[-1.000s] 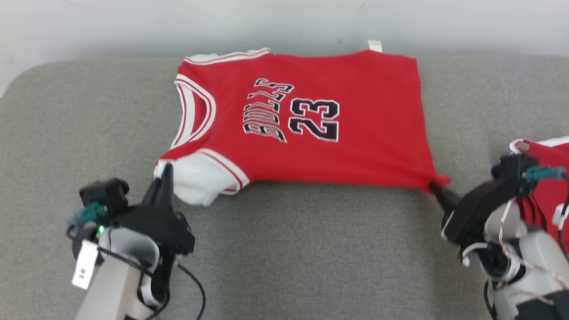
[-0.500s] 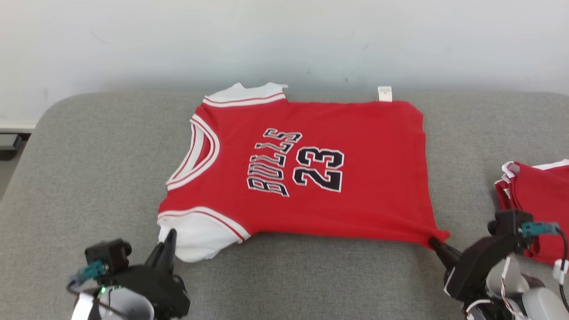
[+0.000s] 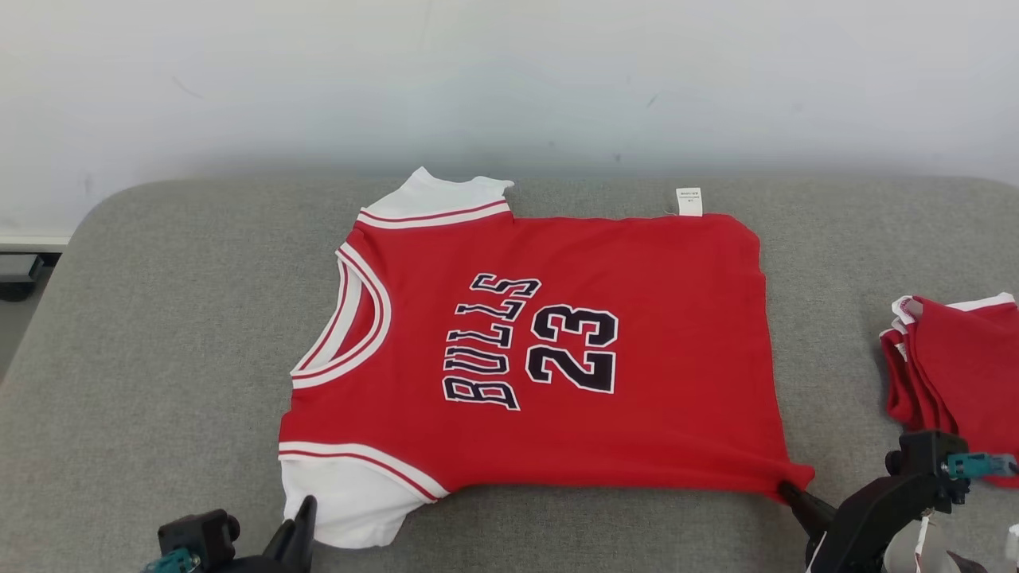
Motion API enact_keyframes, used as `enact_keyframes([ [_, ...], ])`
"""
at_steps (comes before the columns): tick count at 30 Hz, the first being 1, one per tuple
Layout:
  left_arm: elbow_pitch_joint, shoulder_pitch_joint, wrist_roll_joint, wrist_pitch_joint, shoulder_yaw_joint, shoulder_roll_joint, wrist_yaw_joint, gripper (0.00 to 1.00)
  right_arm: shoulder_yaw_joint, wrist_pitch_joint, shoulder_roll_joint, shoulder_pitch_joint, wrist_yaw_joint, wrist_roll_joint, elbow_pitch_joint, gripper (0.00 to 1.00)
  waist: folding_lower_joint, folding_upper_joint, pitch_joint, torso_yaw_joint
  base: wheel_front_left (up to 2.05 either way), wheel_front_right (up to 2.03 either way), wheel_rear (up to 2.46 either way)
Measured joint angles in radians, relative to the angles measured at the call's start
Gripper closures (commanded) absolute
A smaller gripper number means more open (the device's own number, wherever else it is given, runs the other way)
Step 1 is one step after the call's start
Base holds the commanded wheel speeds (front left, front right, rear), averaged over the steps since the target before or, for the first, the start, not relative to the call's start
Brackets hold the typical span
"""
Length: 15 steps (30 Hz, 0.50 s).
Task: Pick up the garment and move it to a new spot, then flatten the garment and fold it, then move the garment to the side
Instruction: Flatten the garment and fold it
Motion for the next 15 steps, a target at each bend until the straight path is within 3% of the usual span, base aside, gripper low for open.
enact_keyframes([
  [15,-0.111,0.111,0.0,0.07,-0.028,0.004,0.018,1.0,-0.015,0.035,0.001,0.079,-0.03,0.001,-0.043,1.0,0.0,0.0001,-0.012,0.011,0.0,0.0,0.0],
])
